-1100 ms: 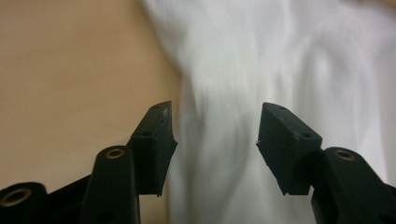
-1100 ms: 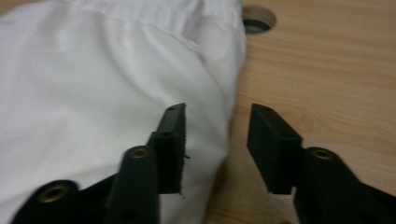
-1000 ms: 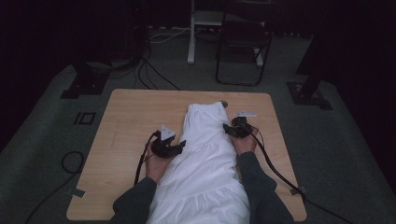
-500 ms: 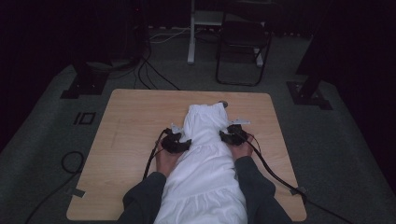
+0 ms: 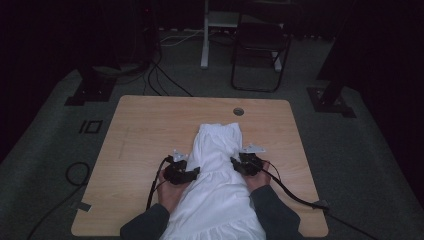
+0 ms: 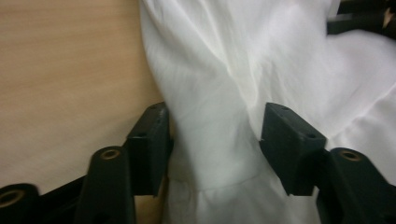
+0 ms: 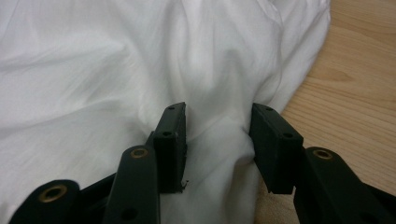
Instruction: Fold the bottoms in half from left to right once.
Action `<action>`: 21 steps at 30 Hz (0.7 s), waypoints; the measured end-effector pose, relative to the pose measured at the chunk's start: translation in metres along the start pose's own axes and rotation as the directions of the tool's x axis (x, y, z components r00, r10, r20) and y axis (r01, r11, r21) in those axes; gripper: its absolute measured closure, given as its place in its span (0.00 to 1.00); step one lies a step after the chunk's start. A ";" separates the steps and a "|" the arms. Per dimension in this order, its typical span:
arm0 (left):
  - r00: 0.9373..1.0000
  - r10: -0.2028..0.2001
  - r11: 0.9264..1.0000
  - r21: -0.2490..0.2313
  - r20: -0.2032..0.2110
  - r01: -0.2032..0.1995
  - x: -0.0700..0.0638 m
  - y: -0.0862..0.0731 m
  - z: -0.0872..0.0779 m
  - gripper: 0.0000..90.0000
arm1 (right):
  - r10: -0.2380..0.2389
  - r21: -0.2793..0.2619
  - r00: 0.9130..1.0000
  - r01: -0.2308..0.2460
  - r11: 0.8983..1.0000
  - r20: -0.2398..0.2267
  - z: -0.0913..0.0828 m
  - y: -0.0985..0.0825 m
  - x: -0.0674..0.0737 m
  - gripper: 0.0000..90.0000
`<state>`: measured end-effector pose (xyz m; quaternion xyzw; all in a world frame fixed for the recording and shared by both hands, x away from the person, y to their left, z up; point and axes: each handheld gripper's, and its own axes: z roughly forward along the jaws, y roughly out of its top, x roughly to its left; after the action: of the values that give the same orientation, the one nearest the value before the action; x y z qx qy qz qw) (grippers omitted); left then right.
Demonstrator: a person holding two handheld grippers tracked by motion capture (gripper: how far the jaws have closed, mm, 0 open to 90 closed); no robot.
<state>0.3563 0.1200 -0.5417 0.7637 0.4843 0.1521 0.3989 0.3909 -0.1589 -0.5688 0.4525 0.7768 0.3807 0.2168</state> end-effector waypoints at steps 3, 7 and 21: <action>0.998 0.061 0.997 -0.055 -0.008 -0.061 0.007 0.030 0.000 0.45 | 0.001 0.000 1.000 -0.001 1.000 -0.001 0.000 0.000 0.000 0.63; 0.988 0.152 0.987 -0.047 -0.025 -0.153 0.012 0.064 0.024 0.41 | 0.007 0.001 1.000 -0.007 1.000 0.003 0.000 0.000 0.001 0.63; 0.990 0.027 0.999 -0.014 -0.140 -0.030 0.027 0.046 0.077 0.46 | -0.003 -0.002 1.000 0.003 1.000 0.005 -0.006 -0.005 0.008 0.68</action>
<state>0.4458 0.0972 -0.5599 0.7547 0.4988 0.2149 0.3680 0.3795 -0.1556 -0.5693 0.4521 0.7765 0.3801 0.2195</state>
